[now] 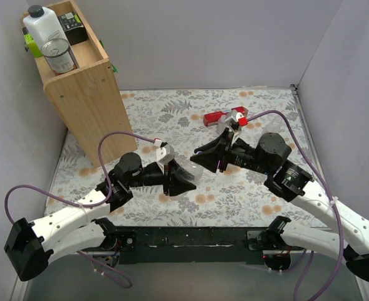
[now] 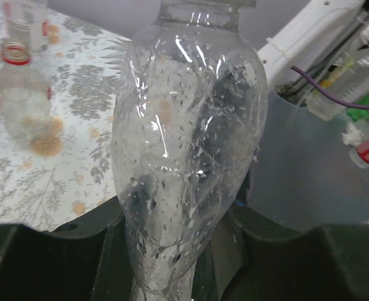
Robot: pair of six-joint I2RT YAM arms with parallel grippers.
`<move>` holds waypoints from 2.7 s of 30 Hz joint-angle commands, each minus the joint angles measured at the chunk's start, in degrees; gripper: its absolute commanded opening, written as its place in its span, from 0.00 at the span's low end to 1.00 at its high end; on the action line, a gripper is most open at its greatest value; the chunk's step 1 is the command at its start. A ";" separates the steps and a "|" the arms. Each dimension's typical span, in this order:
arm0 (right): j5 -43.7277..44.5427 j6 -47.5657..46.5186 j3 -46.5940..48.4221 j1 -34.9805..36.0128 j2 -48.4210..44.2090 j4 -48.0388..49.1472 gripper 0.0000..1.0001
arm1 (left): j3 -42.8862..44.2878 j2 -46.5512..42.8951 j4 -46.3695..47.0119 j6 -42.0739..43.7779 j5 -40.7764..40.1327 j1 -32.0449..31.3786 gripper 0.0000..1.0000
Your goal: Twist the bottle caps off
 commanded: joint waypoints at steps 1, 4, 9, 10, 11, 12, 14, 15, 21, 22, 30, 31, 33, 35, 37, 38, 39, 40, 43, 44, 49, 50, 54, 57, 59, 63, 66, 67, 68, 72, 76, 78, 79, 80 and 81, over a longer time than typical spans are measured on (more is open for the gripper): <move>-13.93 -6.76 1.46 0.52 0.11 3.00 0.01 | 0.82 2.43 9.96 -3.49 19.80 1.97 0.12; -20.00 -10.89 1.46 0.43 -0.07 3.62 0.01 | 1.00 4.02 12.26 -5.52 23.94 3.29 0.12; -17.48 -16.43 2.43 0.08 -0.24 -1.20 0.01 | 1.09 4.99 9.81 -3.95 21.49 3.82 0.12; -15.81 -16.52 2.52 -0.10 -0.42 -1.56 0.01 | 1.09 4.81 8.84 -2.98 18.35 3.82 0.12; -13.96 -16.26 2.43 -0.19 -0.77 -1.56 0.01 | 1.17 4.73 7.79 -1.23 16.84 3.91 0.12; -10.03 -15.82 2.52 -0.19 -0.95 -1.56 0.01 | 1.61 4.55 5.17 -0.09 15.09 3.91 0.12; -5.79 -14.42 2.25 -0.19 -1.65 -1.56 0.13 | 1.70 4.29 3.83 1.85 10.09 3.82 0.11; -1.94 -13.89 2.08 -0.19 -1.82 -2.95 0.20 | 1.53 4.02 2.78 2.12 8.32 3.91 0.11; 8.35 -9.94 1.72 -0.19 -4.11 -2.53 0.78 | 1.44 4.02 -0.48 3.70 -4.24 3.73 0.12; 10.47 -9.24 1.64 -0.19 -4.55 -2.44 0.79 | 1.61 4.20 -1.01 3.71 -6.18 3.82 0.12; 26.05 2.97 2.16 -0.27 -3.24 -6.57 0.67 | 3.37 5.08 -6.81 3.27 -22.09 3.73 0.11; 25.87 3.60 2.16 -0.10 -1.58 -6.31 0.65 | 3.46 4.99 -7.25 3.27 -24.55 3.64 0.11; 24.65 5.00 1.73 -0.19 0.01 -4.39 0.63 | 3.72 4.73 -8.13 3.44 -26.58 3.29 0.11; 23.77 5.62 1.72 -0.10 1.86 -2.80 0.63 | 3.72 4.64 -8.66 3.79 -28.52 3.12 0.11; 22.71 6.33 1.46 -0.01 3.09 -0.18 0.64 | 3.99 4.64 -9.18 4.05 -29.40 2.77 0.11; 22.45 6.50 1.55 0.08 3.36 0.45 0.64 | 3.99 4.64 -9.36 4.14 -30.01 2.77 0.11; 22.27 6.77 1.55 0.34 3.71 0.89 0.65 | 4.16 4.81 -9.45 4.14 -30.11 2.68 0.11; 22.35 7.20 1.46 0.43 4.15 1.77 0.65 | 4.16 4.99 -9.54 4.14 -30.28 2.59 0.10; 23.23 8.08 1.29 0.96 4.94 2.74 0.63 | 4.25 5.43 -9.54 3.97 -30.37 2.59 0.10; 23.41 8.61 1.20 1.04 5.20 3.01 0.62 | 4.25 5.60 -9.54 3.88 -30.28 2.50 0.10; 23.06 9.75 2.16 1.13 7.83 3.54 0.57 | 4.34 5.69 -9.71 3.71 -30.37 2.33 0.10; 22.88 9.76 2.77 1.22 8.36 3.36 0.57 | 4.25 5.69 -9.71 3.71 -30.46 2.24 0.10; 21.74 10.11 3.57 1.22 10.04 3.44 0.56 | 4.34 5.60 -9.89 3.79 -30.72 2.15 0.09; 20.95 10.11 3.66 1.22 10.83 4.50 0.55 | 4.43 5.69 -9.98 3.97 -30.81 1.97 0.09; 20.95 10.11 3.92 1.31 11.27 4.85 0.55 | 4.51 5.87 -10.07 3.97 -30.81 1.89 0.09; 20.95 9.93 4.19 1.31 12.06 5.21 0.55 | 4.69 6.39 -10.33 3.97 -30.72 1.62 0.09; 20.69 9.76 4.54 1.31 12.85 5.47 0.55 | 4.69 6.66 -10.33 4.06 -30.72 1.36 0.09; 20.69 9.76 4.71 1.31 13.29 5.56 0.55 | 4.69 6.75 -10.33 4.06 -30.72 1.45 0.09; 20.69 9.67 4.89 1.31 13.38 5.64 0.54 | 4.69 6.66 -10.33 4.06 -30.72 1.27 0.09; 20.25 9.23 5.77 1.31 14.34 5.82 0.55 | 4.69 6.75 -10.42 4.15 -30.90 0.92 0.09; 19.98 9.32 6.12 1.31 15.66 5.82 0.54 | 4.69 6.75 -10.42 4.41 -31.07 0.57 0.09; 20.07 9.32 6.29 1.31 15.93 6.08 0.54 | 4.78 6.75 -10.50 4.50 -31.16 0.39 0.09; 20.16 9.23 6.47 1.31 16.28 6.17 0.54 | 4.78 6.75 -10.51 4.50 -31.16 0.31 0.08; 20.25 9.23 6.65 1.31 16.54 6.00 0.54 | 4.78 6.83 -10.51 4.50 -31.16 0.22 0.08; 20.42 9.23 6.99 1.31 16.63 5.91 0.54 | 4.78 6.75 -10.51 4.58 -31.25 0.13 0.08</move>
